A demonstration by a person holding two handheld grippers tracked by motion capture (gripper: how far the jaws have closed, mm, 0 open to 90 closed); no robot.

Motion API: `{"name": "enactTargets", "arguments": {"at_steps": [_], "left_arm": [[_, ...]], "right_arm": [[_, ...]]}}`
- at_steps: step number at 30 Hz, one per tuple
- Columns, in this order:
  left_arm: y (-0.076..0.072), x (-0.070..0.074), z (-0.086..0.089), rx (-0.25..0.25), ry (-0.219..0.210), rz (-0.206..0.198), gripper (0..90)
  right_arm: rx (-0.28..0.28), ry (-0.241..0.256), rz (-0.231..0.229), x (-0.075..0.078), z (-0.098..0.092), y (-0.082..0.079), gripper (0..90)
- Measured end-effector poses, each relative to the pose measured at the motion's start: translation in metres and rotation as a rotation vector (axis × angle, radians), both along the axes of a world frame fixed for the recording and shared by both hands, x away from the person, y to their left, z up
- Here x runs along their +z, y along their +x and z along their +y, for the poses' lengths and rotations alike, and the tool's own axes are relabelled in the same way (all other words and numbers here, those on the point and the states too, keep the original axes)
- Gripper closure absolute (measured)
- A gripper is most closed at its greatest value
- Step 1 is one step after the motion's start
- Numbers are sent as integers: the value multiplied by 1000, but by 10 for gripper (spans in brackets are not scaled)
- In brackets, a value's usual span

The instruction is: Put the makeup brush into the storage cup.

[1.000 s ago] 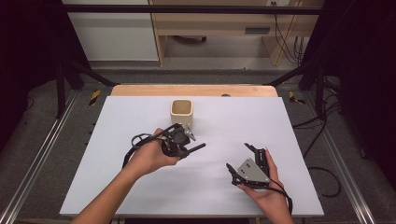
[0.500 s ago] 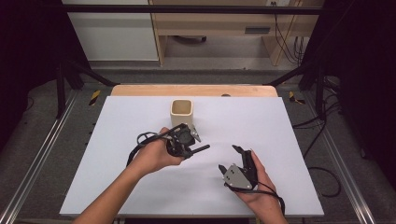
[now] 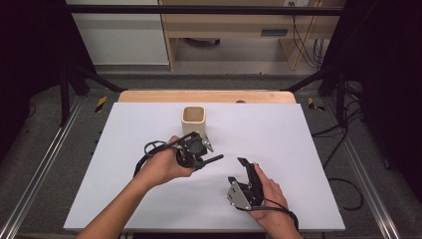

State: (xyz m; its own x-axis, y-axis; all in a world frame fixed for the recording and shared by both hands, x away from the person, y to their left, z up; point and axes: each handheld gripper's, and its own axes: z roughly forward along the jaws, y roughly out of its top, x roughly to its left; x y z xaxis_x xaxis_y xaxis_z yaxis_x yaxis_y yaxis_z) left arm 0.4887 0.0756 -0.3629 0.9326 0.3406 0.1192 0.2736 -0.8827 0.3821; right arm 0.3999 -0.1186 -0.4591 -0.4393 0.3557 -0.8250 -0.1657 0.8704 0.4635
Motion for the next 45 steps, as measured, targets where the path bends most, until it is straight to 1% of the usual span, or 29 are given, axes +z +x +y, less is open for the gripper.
{"name": "enactTargets", "arguments": {"at_steps": [2, 4, 6, 10, 12, 13, 17, 18, 19, 20, 22, 23, 24, 25, 28, 29, 30, 31, 32, 33, 34, 36, 37, 38, 40, 41, 43, 44, 45], "left_arm": [[0, 0, -1, -5, 2, 1, 778], [0, 0, -1, -10, -1, -2, 778], [0, 0, -2, -14, -6, 0, 778], [-2, 0, -4, -18, -1, 9, 778], [-3, 1, -5, -20, -4, 10, 778], [-3, 1, -5, -22, -6, 9, 778], [-3, 1, -5, -25, -5, 11, 777], [-3, 0, -5, -32, -2, 6, 777], [-3, 0, -6, -30, -7, 8, 778], [-3, -1, -6, -33, -4, 9, 778], [-3, -1, -6, -38, -7, 8, 777], [-4, -2, -7, -36, -7, 15, 778], [-4, -2, -7, -39, -2, 18, 778], [-4, -2, -8, -41, 3, 19, 778], [-4, -2, -9, -44, 4, 21, 778], [-3, -1, -10, -54, 11, 16, 778], [-3, -1, -10, -52, 11, 22, 778], [-3, 0, -11, -59, 13, 19, 778], [-4, -1, -12, -51, 2, 24, 778], [-4, -1, -13, -51, 1, 25, 778], [-4, -2, -14, -53, 2, 25, 778], [-4, -2, -15, -54, 3, 27, 777], [-4, -2, -16, -55, 4, 26, 777], [-4, -2, -16, -59, 5, 26, 778], [-4, -2, -17, -61, 4, 26, 778], [-4, -1, -17, -67, 13, 27, 777], [-2, 0, -17, -63, 15, 29, 777], [-1, 1, -16, -64, 17, 27, 777], [-1, 2, -16, -62, 11, 29, 777]], "right_arm": [[-3, -8, -22, 0, 1, 0, 235], [-1, -16, -30, 0, 2, 0, 242], [2, -16, -31, 0, 3, 0, 244], [12, -46, -32, -1, 5, -1, 263], [13, -44, -30, -2, 5, -2, 266], [8, -43, -41, -2, 6, -2, 270], [23, -50, -46, -1, 7, -2, 285], [23, -40, -45, -1, 8, -2, 289], [33, -56, -63, 0, 8, -2, 294], [27, -43, -61, -1, 9, -3, 298], [44, -72, -76, 0, 10, -2, 310], [46, -62, -71, -1, 11, -3, 315], [41, -69, -82, -1, 12, -3, 320], [46, -70, -83, -1, 13, -3, 324], [60, -85, -95, 0, 13, -3, 337], [50, -66, -93, -1, 15, -4, 343], [54, -78, -102, 0, 15, -4, 349], [55, -79, -104, 0, 16, -4, 354], [65, -93, -106, 0, 18, -3, 364], [65, -93, -106, 0, 18, -3, 364], [60, -81, -106, -2, 19, -3, 369], [78, -96, -107, -4, 21, -2, 393], [78, -96, -107, -4, 21, -2, 393], [77, -109, -129, -4, 22, -2, 401], [82, -107, -137, -4, 23, -2, 403], [85, -136, -139, -3, 22, -1, 402], [104, -176, -145, -3, 23, 2, 399], [104, -176, -145, -3, 23, 2, 399], [120, -195, -137, -3, 24, 4, 398]]}}
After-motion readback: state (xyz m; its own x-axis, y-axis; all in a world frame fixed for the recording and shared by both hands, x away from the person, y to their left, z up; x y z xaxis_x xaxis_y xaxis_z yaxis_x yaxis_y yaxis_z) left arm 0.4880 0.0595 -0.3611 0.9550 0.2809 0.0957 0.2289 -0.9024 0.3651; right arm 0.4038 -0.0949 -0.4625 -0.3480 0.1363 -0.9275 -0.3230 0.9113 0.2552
